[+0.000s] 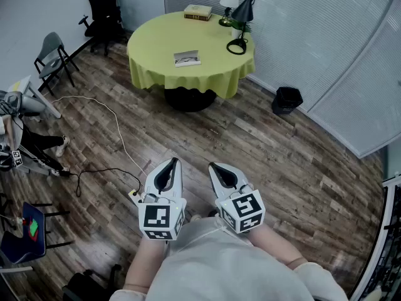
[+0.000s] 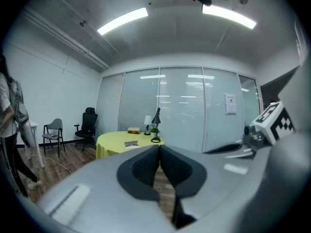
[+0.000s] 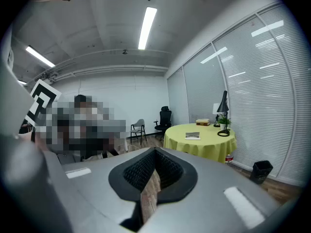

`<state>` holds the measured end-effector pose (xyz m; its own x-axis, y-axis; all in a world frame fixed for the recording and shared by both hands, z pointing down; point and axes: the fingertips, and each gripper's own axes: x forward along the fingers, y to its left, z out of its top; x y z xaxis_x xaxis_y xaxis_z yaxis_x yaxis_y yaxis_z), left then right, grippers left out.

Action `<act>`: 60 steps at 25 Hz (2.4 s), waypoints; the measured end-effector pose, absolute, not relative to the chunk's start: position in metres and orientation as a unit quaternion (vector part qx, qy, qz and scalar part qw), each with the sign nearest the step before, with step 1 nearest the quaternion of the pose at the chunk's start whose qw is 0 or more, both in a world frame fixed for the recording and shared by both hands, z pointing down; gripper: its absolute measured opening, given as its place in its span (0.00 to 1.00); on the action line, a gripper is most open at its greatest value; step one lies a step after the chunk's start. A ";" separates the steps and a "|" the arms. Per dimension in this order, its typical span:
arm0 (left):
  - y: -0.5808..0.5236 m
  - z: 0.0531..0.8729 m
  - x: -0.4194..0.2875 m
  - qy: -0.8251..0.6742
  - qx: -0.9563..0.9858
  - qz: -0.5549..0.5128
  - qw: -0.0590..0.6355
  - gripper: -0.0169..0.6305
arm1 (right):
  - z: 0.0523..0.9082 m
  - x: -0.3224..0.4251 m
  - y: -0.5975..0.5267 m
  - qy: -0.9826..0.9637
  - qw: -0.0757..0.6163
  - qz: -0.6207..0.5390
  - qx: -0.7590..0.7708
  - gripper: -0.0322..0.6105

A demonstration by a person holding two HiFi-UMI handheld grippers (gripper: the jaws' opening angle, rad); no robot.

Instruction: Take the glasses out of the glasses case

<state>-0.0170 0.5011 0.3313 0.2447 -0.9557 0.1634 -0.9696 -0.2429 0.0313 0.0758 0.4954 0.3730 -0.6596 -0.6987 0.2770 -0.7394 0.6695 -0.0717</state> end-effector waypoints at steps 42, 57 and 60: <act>0.252 0.383 -0.013 -0.657 0.737 0.074 0.141 0.04 | 0.401 0.108 0.214 -0.906 0.123 0.154 0.374 0.05; 0.043 0.397 0.012 -0.687 0.702 0.085 0.165 0.04 | 0.415 0.142 -0.007 -0.914 0.154 0.159 0.341 0.05; 0.022 0.413 0.003 -0.691 0.693 0.100 0.178 0.04 | 0.433 0.139 -0.029 -0.910 0.168 0.174 0.336 0.05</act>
<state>0.0035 0.0224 0.4129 0.0244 -0.9230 0.3840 -0.9939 0.0191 0.1090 0.1388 -0.0289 0.4331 -0.7174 -0.5538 0.4227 -0.6705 0.7136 -0.2031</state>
